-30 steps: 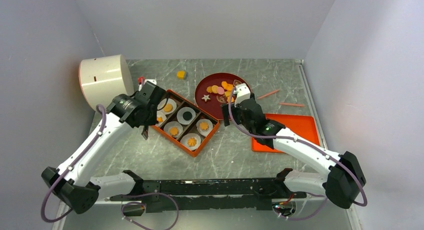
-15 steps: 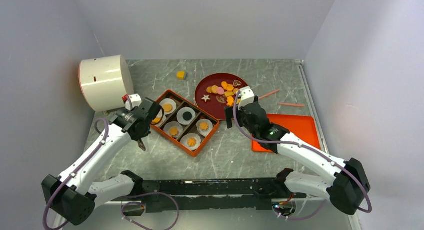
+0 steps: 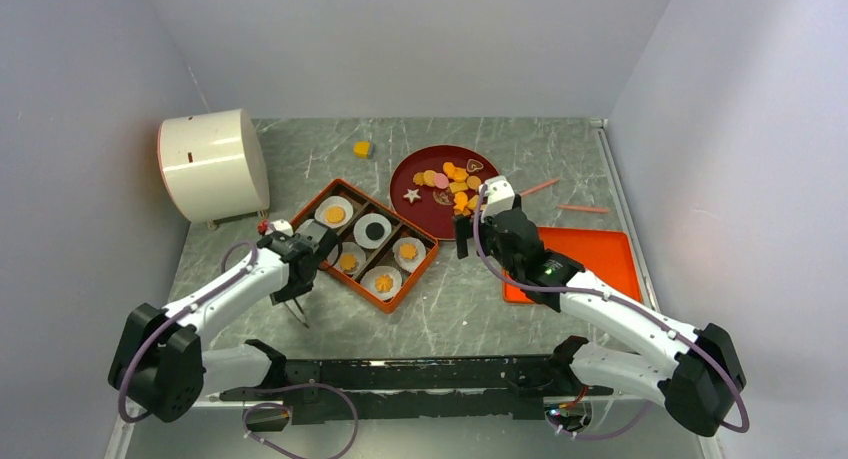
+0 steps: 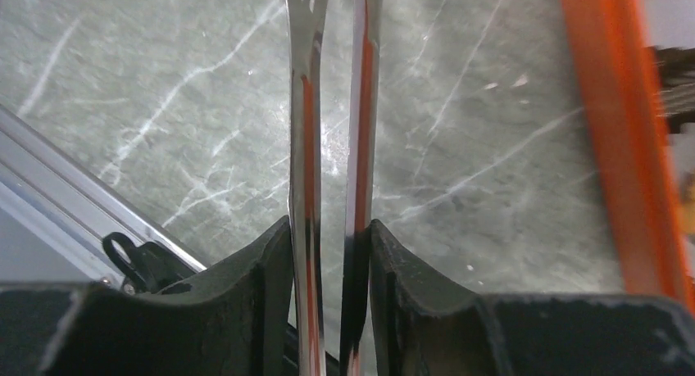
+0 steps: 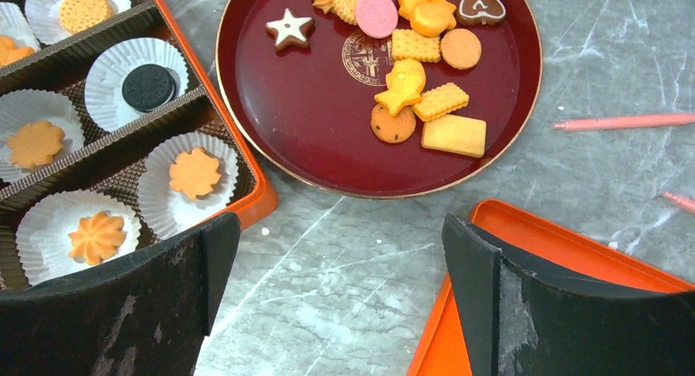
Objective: Pack the cookies
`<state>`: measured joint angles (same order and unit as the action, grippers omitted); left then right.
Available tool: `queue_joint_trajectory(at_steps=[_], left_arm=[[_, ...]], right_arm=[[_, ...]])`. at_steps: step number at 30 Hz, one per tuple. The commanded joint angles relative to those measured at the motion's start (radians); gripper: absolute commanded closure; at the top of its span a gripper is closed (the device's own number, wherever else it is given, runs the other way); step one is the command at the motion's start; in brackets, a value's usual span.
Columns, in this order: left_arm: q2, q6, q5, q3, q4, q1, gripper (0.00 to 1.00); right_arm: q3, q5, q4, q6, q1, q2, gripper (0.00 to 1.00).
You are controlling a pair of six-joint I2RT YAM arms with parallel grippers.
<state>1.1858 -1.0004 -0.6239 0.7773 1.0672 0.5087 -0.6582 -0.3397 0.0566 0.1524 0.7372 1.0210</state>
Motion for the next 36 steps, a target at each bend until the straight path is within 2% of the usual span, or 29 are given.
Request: queue_joint_trajectory(at_steps=[1, 5, 10, 14, 17, 24, 33, 36], left_arm=[[0.028, -0.103, 0.017, -0.095, -0.126, -0.004, 0.57], [0.048, -0.125, 0.023, -0.143, -0.213, -0.004, 0.38], [0.078, -0.125, 0.015, -0.135, -0.238, -0.005, 0.27], [0.083, -0.134, 0.001, -0.089, -0.197, -0.004, 0.11], [0.061, -0.139, -0.018, -0.057, -0.165, -0.007, 0.04], [-0.075, -0.107, -0.031, -0.010, -0.101, -0.006, 0.03], [-0.309, 0.315, -0.023, 0.087, -0.322, -0.006, 0.04], [-0.371, 0.442, 0.008, 0.068, -0.448, -0.006, 0.04]], right_arm=[[0.005, -0.020, -0.046, 0.016, -0.002, -0.024, 0.00], [0.000, -0.025, -0.035, 0.016, -0.002, -0.019, 0.00], [-0.015, -0.032, -0.008, 0.020, -0.001, -0.013, 0.00], [-0.036, -0.035, 0.032, 0.034, -0.002, 0.004, 0.00], [-0.062, -0.061, 0.081, 0.048, -0.002, 0.032, 0.00], [-0.116, -0.151, 0.183, 0.135, -0.035, 0.100, 0.00], [-0.224, -0.087, 0.399, 0.233, -0.168, 0.284, 0.01], [-0.233, -0.043, 0.437, 0.254, -0.209, 0.337, 0.05]])
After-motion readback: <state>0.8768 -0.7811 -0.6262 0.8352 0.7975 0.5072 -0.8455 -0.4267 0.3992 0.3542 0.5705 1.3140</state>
